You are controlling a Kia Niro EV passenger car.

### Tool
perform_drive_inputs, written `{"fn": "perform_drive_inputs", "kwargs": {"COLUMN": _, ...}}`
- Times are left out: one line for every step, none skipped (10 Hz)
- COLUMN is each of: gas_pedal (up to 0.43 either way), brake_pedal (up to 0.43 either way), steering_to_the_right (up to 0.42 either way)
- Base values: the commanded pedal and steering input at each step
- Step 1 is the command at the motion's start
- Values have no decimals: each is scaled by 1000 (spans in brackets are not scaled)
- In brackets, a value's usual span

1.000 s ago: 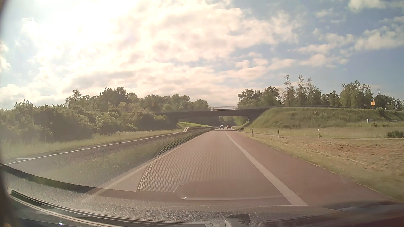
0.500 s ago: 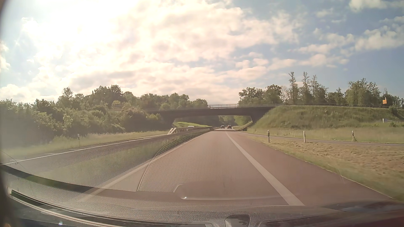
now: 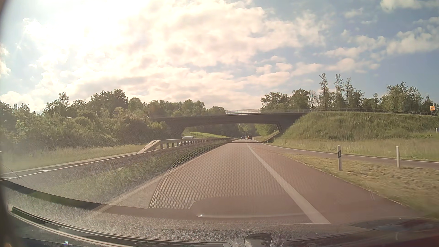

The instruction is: Follow the waypoints while adhering to traffic rules and regulations

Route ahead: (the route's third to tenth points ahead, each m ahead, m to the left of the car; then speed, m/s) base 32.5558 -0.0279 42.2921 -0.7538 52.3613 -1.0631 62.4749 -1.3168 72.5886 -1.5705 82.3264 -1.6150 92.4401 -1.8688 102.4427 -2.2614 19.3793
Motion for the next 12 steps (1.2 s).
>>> {"fn": "perform_drive_inputs", "kwargs": {"gas_pedal": 189, "brake_pedal": 0, "steering_to_the_right": -1}}
{"fn": "perform_drive_inputs", "kwargs": {"gas_pedal": 189, "brake_pedal": 0, "steering_to_the_right": -1}}
{"fn": "perform_drive_inputs", "kwargs": {"gas_pedal": 189, "brake_pedal": 0, "steering_to_the_right": -1}}
{"fn": "perform_drive_inputs", "kwargs": {"gas_pedal": 189, "brake_pedal": 0, "steering_to_the_right": -1}}
{"fn": "perform_drive_inputs", "kwargs": {"gas_pedal": 189, "brake_pedal": 0, "steering_to_the_right": -1}}
{"fn": "perform_drive_inputs", "kwargs": {"gas_pedal": 189, "brake_pedal": 0, "steering_to_the_right": -1}}
{"fn": "perform_drive_inputs", "kwargs": {"gas_pedal": 189, "brake_pedal": 0, "steering_to_the_right": -1}}
{"fn": "perform_drive_inputs", "kwargs": {"gas_pedal": 177, "brake_pedal": 0, "steering_to_the_right": -1}}
{"fn": "perform_drive_inputs", "kwargs": {"gas_pedal": 177, "brake_pedal": 0, "steering_to_the_right": -1}}
{"fn": "perform_drive_inputs", "kwargs": {"gas_pedal": 177, "brake_pedal": 0, "steering_to_the_right": -1}}
{"fn": "perform_drive_inputs", "kwargs": {"gas_pedal": 177, "brake_pedal": 0, "steering_to_the_right": -1}}
{"fn": "perform_drive_inputs", "kwargs": {"gas_pedal": 177, "brake_pedal": 0, "steering_to_the_right": -1}}
